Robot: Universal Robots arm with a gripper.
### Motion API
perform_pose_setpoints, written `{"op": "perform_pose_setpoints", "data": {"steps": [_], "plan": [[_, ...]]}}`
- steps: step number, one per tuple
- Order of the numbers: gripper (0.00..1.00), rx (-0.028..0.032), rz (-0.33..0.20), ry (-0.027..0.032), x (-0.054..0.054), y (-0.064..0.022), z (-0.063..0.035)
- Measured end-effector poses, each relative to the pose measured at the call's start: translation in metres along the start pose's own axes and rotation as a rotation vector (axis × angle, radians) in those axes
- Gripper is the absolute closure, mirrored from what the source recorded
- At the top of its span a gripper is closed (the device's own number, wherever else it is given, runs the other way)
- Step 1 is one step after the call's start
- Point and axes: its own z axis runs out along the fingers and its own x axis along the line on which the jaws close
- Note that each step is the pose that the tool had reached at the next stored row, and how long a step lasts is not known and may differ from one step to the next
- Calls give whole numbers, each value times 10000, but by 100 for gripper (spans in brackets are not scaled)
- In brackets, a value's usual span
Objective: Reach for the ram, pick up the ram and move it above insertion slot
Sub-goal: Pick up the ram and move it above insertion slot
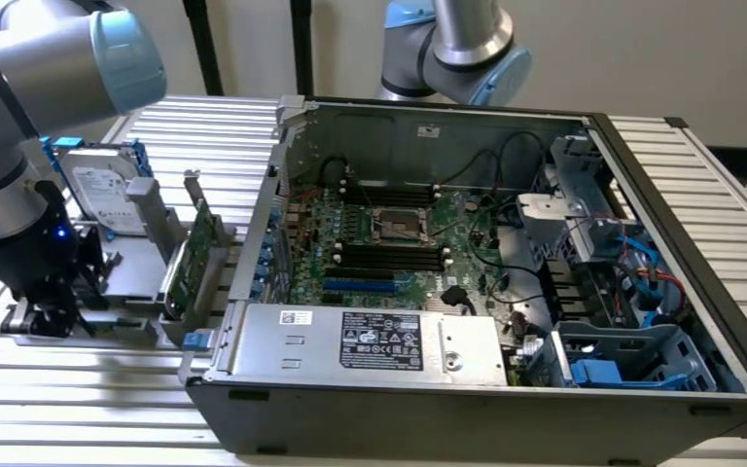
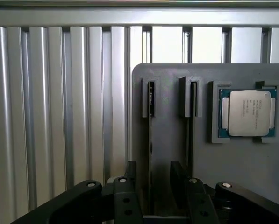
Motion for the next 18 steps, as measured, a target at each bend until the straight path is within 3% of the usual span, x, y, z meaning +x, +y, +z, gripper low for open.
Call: {"op": "perform_pose_setpoints", "data": {"steps": [6, 7, 9, 10, 17, 18], "plan": [[58, 3, 0, 0, 0, 2, 19], [66, 3, -1, 0, 0, 2, 20], [66, 3, 0, 0, 0, 2, 21], [73, 4, 0, 0, 0, 2, 22], [75, 3, 1, 0, 0, 2, 22], [82, 4, 5, 0, 0, 2, 22]]}}
